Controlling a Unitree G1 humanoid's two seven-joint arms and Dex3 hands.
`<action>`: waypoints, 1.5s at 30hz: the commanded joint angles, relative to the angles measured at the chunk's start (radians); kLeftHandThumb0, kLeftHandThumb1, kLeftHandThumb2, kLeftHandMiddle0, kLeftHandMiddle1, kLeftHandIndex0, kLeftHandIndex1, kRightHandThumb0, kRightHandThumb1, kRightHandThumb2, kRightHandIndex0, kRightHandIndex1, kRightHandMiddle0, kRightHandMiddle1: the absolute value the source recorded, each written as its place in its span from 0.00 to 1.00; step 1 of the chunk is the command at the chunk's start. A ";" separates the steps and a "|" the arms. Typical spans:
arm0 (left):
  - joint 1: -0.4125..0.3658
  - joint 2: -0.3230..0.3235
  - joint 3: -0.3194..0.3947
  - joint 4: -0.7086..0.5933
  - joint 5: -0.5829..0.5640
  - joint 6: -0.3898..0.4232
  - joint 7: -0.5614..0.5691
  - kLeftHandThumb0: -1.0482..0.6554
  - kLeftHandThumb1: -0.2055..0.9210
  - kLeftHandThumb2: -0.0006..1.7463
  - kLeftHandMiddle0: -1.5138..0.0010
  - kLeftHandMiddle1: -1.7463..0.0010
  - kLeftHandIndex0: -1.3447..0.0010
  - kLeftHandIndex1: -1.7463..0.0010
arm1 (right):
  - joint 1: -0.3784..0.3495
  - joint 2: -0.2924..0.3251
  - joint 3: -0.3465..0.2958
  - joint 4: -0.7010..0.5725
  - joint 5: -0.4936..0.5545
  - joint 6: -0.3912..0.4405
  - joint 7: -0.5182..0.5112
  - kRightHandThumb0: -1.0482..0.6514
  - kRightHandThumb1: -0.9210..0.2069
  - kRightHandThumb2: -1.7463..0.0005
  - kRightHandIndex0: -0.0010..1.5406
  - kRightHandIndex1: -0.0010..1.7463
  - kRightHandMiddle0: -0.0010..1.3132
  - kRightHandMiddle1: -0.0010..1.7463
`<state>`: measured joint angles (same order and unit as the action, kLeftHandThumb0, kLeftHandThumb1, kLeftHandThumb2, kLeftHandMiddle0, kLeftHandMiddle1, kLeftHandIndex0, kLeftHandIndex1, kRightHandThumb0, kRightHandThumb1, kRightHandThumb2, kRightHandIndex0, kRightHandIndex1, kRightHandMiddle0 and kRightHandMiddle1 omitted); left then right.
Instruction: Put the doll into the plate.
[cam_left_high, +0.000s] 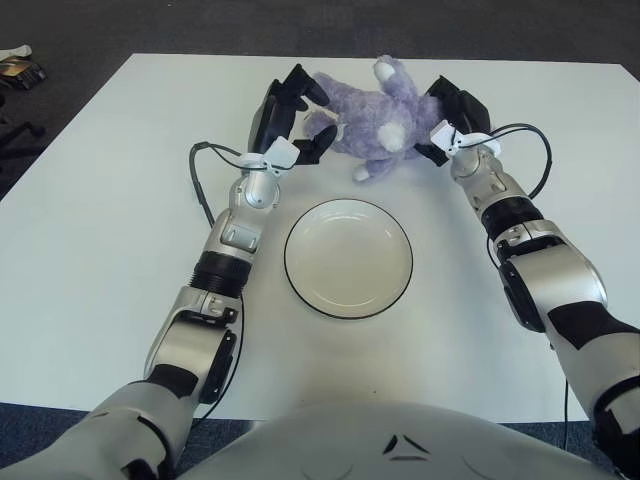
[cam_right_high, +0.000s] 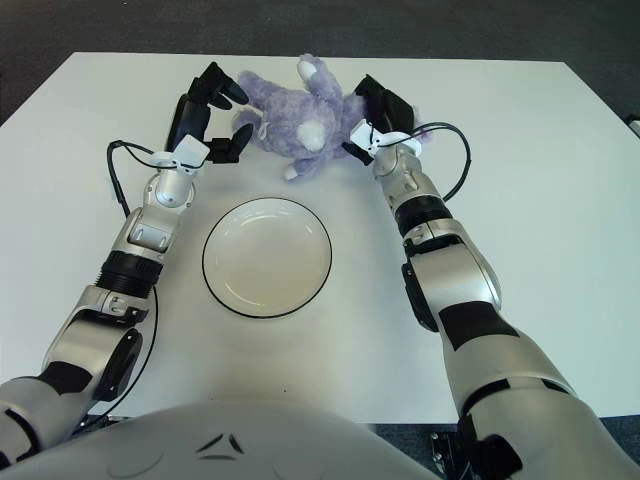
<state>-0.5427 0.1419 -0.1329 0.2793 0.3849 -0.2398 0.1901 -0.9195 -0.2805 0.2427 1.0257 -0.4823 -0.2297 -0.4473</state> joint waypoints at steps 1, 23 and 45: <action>-0.016 0.015 0.006 0.014 0.013 -0.010 0.012 0.38 0.68 0.57 0.92 0.00 0.69 0.00 | 0.008 0.008 -0.012 -0.066 -0.003 -0.011 -0.051 0.62 0.94 0.00 0.67 0.86 0.56 1.00; -0.027 0.047 0.030 0.089 0.040 -0.002 0.080 0.38 0.71 0.55 0.91 0.00 0.71 0.00 | 0.122 0.003 -0.035 -0.365 -0.015 0.040 -0.038 0.62 0.91 0.00 0.62 0.92 0.54 1.00; -0.020 0.094 0.131 0.076 0.015 0.042 0.125 0.61 0.74 0.51 0.75 0.10 0.79 0.00 | 0.296 -0.004 -0.040 -0.759 -0.090 0.141 0.032 0.62 0.90 0.02 0.63 0.89 0.53 1.00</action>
<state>-0.5543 0.2184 -0.0204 0.3600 0.3979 -0.2125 0.2893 -0.6452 -0.2838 0.2155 0.3259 -0.5550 -0.1031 -0.4234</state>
